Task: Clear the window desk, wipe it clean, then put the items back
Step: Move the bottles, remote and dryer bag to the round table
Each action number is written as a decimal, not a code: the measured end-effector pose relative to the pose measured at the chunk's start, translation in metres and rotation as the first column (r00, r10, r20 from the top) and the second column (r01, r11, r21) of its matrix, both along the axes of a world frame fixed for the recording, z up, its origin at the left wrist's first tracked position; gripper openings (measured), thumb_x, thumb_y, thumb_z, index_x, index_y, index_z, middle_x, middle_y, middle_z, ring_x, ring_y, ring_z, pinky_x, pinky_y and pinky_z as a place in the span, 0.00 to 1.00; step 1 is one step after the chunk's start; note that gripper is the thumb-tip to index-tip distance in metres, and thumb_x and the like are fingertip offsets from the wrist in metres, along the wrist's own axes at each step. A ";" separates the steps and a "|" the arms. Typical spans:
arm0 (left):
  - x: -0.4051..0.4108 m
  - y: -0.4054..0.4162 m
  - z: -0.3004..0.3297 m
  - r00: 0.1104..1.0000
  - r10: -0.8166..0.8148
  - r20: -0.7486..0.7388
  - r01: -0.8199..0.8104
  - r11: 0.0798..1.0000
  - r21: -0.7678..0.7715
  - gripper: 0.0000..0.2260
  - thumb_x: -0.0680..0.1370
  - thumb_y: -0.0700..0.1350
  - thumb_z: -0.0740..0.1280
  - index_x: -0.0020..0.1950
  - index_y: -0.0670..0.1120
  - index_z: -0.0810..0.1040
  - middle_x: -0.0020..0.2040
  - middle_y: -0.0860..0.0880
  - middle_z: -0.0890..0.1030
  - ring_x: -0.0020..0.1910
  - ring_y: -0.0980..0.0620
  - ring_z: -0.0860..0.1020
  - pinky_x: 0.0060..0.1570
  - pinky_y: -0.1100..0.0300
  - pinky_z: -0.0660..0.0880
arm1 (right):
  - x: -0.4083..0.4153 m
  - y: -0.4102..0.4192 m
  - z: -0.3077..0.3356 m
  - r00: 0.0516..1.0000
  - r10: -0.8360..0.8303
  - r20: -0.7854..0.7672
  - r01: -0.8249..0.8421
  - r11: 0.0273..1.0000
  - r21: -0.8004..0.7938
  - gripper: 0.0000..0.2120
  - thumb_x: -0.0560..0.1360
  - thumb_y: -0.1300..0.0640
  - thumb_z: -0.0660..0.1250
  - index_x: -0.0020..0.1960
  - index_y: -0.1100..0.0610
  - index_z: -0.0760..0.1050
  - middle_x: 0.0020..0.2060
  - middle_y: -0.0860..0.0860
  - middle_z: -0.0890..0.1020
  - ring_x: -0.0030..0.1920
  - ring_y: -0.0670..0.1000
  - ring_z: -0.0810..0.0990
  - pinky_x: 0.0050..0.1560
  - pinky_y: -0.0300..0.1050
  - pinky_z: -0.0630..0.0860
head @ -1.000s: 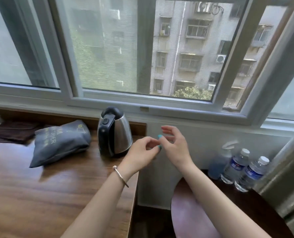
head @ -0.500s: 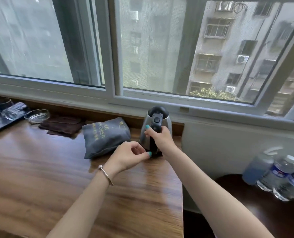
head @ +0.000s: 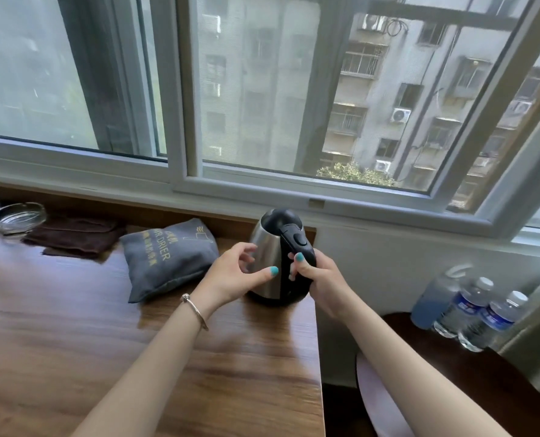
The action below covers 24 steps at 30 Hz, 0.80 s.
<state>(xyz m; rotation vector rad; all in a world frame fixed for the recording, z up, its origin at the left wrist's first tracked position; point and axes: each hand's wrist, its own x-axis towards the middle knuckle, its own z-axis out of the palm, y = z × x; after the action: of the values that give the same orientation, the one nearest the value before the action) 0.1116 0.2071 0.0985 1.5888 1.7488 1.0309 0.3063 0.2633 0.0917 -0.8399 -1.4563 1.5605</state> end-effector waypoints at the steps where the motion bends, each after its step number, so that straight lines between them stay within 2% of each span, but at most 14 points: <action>1: 0.005 0.003 0.001 1.000 -0.006 -0.008 0.006 0.998 0.058 0.33 0.67 0.58 0.76 0.69 0.54 0.69 0.59 0.53 0.74 0.57 0.57 0.74 0.57 0.63 0.71 | 0.005 -0.001 -0.001 1.000 0.006 0.003 -0.006 1.000 0.004 0.10 0.76 0.55 0.68 0.50 0.62 0.73 0.32 0.50 0.78 0.36 0.50 0.75 0.50 0.43 0.72; 4: 0.020 0.009 0.008 0.997 -0.076 -0.007 0.076 0.977 0.198 0.40 0.69 0.51 0.77 0.75 0.55 0.60 0.66 0.53 0.65 0.68 0.55 0.65 0.70 0.57 0.63 | 0.022 -0.005 -0.002 1.000 0.010 -0.002 -0.010 1.000 -0.002 0.14 0.73 0.55 0.69 0.51 0.63 0.73 0.32 0.50 0.78 0.36 0.49 0.76 0.48 0.41 0.73; 7: 0.034 0.013 0.014 0.993 -0.099 -0.063 0.112 0.957 0.266 0.37 0.70 0.50 0.76 0.74 0.59 0.59 0.73 0.51 0.63 0.74 0.53 0.60 0.74 0.53 0.58 | 0.043 -0.009 0.000 1.000 -0.029 0.007 0.028 1.000 0.011 0.16 0.69 0.53 0.71 0.48 0.64 0.74 0.31 0.52 0.77 0.36 0.51 0.75 0.46 0.46 0.71; 10: 0.051 0.018 0.020 0.989 -0.092 -0.120 0.126 0.942 0.311 0.35 0.71 0.50 0.75 0.74 0.58 0.61 0.75 0.50 0.62 0.74 0.53 0.58 0.74 0.57 0.56 | 0.068 -0.011 0.001 0.995 -0.088 0.041 0.086 0.995 0.047 0.16 0.67 0.48 0.73 0.41 0.61 0.76 0.30 0.53 0.76 0.34 0.52 0.74 0.43 0.48 0.70; 13: 0.072 0.026 0.026 0.977 -0.106 -0.183 0.163 0.929 0.332 0.34 0.71 0.50 0.75 0.73 0.59 0.62 0.75 0.51 0.61 0.74 0.54 0.57 0.71 0.62 0.54 | 0.099 -0.010 0.000 0.989 -0.146 0.024 0.144 0.987 0.072 0.24 0.67 0.45 0.73 0.45 0.67 0.75 0.30 0.53 0.76 0.32 0.50 0.75 0.37 0.42 0.73; 15: 0.091 0.032 0.029 0.968 -0.150 -0.201 0.212 0.917 0.338 0.34 0.72 0.48 0.75 0.72 0.60 0.61 0.75 0.52 0.61 0.74 0.54 0.56 0.71 0.61 0.53 | 0.121 -0.010 0.002 0.983 -0.180 0.022 0.178 0.980 0.091 0.25 0.66 0.45 0.74 0.44 0.67 0.75 0.31 0.53 0.77 0.34 0.50 0.76 0.38 0.42 0.74; 17: 0.112 0.038 0.030 0.957 -0.197 -0.212 0.262 0.904 0.338 0.33 0.72 0.48 0.74 0.73 0.60 0.62 0.75 0.53 0.60 0.74 0.55 0.56 0.71 0.60 0.53 | 0.144 -0.008 0.005 0.976 -0.219 0.013 0.217 0.972 0.091 0.27 0.65 0.44 0.75 0.43 0.69 0.74 0.34 0.56 0.79 0.38 0.54 0.77 0.43 0.46 0.74; 20: 0.147 0.051 0.030 0.937 -0.275 -0.217 0.336 0.881 0.333 0.33 0.73 0.47 0.73 0.74 0.59 0.62 0.74 0.54 0.61 0.73 0.55 0.56 0.71 0.60 0.54 | 0.179 -0.005 0.008 0.959 -0.282 -0.005 0.282 0.956 0.082 0.25 0.65 0.45 0.75 0.41 0.68 0.74 0.34 0.57 0.78 0.40 0.56 0.76 0.47 0.52 0.72; 24: 0.200 0.071 0.027 0.912 -0.368 -0.184 0.410 0.845 0.343 0.32 0.74 0.42 0.72 0.74 0.53 0.63 0.72 0.49 0.65 0.72 0.53 0.61 0.73 0.58 0.57 | 0.228 0.000 0.006 0.944 -0.330 -0.007 0.330 0.940 0.083 0.18 0.65 0.46 0.75 0.36 0.60 0.75 0.30 0.56 0.75 0.38 0.55 0.75 0.43 0.49 0.72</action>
<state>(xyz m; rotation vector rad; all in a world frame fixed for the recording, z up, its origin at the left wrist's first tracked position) 0.3116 0.2781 0.1257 2.1688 1.2524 1.1296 0.5345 0.2638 0.0978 -0.9843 -1.2974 1.2380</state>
